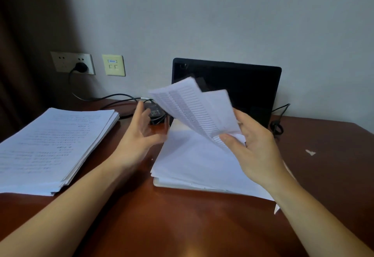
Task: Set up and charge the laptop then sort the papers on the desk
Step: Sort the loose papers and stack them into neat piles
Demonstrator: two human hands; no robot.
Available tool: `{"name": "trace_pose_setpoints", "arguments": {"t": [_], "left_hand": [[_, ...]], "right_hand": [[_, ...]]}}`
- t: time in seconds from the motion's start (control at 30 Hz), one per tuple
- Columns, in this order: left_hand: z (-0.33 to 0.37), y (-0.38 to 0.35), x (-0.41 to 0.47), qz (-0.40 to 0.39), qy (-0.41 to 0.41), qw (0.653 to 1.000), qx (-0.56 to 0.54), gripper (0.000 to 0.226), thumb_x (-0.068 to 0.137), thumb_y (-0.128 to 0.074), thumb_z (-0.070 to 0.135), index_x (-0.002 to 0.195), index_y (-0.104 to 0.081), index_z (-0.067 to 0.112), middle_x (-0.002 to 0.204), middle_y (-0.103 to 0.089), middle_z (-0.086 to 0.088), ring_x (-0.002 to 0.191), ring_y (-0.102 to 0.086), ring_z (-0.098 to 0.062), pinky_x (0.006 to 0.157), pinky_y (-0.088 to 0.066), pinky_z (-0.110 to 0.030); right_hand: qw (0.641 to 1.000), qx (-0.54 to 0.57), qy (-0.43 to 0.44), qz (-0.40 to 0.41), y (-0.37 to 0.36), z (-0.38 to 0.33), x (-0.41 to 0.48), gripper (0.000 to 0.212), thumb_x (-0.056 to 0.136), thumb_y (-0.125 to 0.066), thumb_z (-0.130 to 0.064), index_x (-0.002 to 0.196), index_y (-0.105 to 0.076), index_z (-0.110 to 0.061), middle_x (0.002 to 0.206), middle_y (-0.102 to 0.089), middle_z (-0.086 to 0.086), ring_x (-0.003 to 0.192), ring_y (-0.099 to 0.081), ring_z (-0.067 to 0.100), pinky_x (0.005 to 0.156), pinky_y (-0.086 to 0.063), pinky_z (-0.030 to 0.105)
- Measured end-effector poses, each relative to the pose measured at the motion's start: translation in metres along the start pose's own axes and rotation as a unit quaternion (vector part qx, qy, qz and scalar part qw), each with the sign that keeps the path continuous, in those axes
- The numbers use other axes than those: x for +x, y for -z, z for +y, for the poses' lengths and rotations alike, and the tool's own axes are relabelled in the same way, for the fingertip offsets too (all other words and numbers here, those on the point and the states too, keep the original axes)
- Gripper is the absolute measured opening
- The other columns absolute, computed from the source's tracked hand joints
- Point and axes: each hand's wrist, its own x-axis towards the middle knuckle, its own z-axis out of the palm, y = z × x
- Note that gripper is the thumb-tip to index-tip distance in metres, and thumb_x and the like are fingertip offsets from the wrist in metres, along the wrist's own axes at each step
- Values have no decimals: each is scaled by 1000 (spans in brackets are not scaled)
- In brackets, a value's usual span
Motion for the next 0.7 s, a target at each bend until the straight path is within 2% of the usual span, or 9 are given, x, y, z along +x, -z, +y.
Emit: {"name": "trace_pose_setpoints", "arguments": {"t": [0.07,0.1,0.17,0.23,0.37,0.47,0.57,0.63,0.7], "left_hand": [[3,-7,1,-45,-14,999,-27,103,73,-67,-19,155,-31,31,149,-51,6,137,-48,-5,97,-47,-20],[4,-10,2,-66,-19,997,-42,90,76,-63,-20,150,-40,25,141,-59,3,132,-55,-12,96,-51,-24],[5,-11,5,-103,-15,991,-89,69,78,-67,-8,142,-50,12,138,-62,-12,132,-54,-35,108,-47,-49],[11,-9,8,-144,5,983,-116,58,79,-72,6,134,-58,0,137,-60,-25,129,-55,-45,111,-40,-60],[26,-17,8,-129,30,990,-39,24,80,-82,11,104,-79,6,114,-75,-16,108,-72,-32,90,-60,-39],[32,-27,8,-45,4,999,-18,16,87,-71,6,101,-77,3,104,-78,-9,99,-75,-26,76,-60,-25],[38,-32,6,-2,-35,999,-12,15,92,-68,3,105,-75,3,102,-79,-5,97,-76,-20,75,-59,-22],[41,-32,4,2,-54,998,19,17,91,-71,8,107,-74,9,102,-79,1,97,-75,-16,79,-60,-23],[41,-31,4,-15,-72,997,39,24,90,-72,10,113,-70,14,107,-78,4,99,-75,-14,82,-60,-24]], "right_hand": [[994,107,-14,-6,4,-8,4,47,88,-61,13,120,-63,-22,113,-73,-11,110,-66,8,90,-51,19],[989,149,-15,-4,6,-11,5,41,86,-60,15,116,-64,-13,109,-75,-6,108,-68,11,89,-51,19],[973,229,-22,16,13,-17,9,32,83,-61,12,110,-66,-5,105,-76,5,105,-70,20,88,-52,24],[955,289,-42,56,19,-19,13,28,80,-62,4,105,-69,-9,105,-74,10,106,-68,26,92,-52,35],[930,327,-93,142,27,-12,20,34,89,-58,4,118,-64,-12,117,-72,10,113,-66,27,98,-50,44],[939,286,-151,116,28,-2,20,39,90,-59,5,125,-60,-13,115,-73,8,109,-68,26,93,-52,43],[970,159,-181,30,20,9,15,35,92,-61,2,120,-66,-17,111,-74,-2,108,-69,18,95,-53,38],[976,115,-173,61,16,12,14,29,93,-62,-1,113,-69,-20,107,-75,-7,103,-70,13,91,-56,34],[973,113,-151,135,18,12,15,24,92,-65,-3,106,-71,-22,102,-76,-7,99,-72,14,85,-56,34]]}}
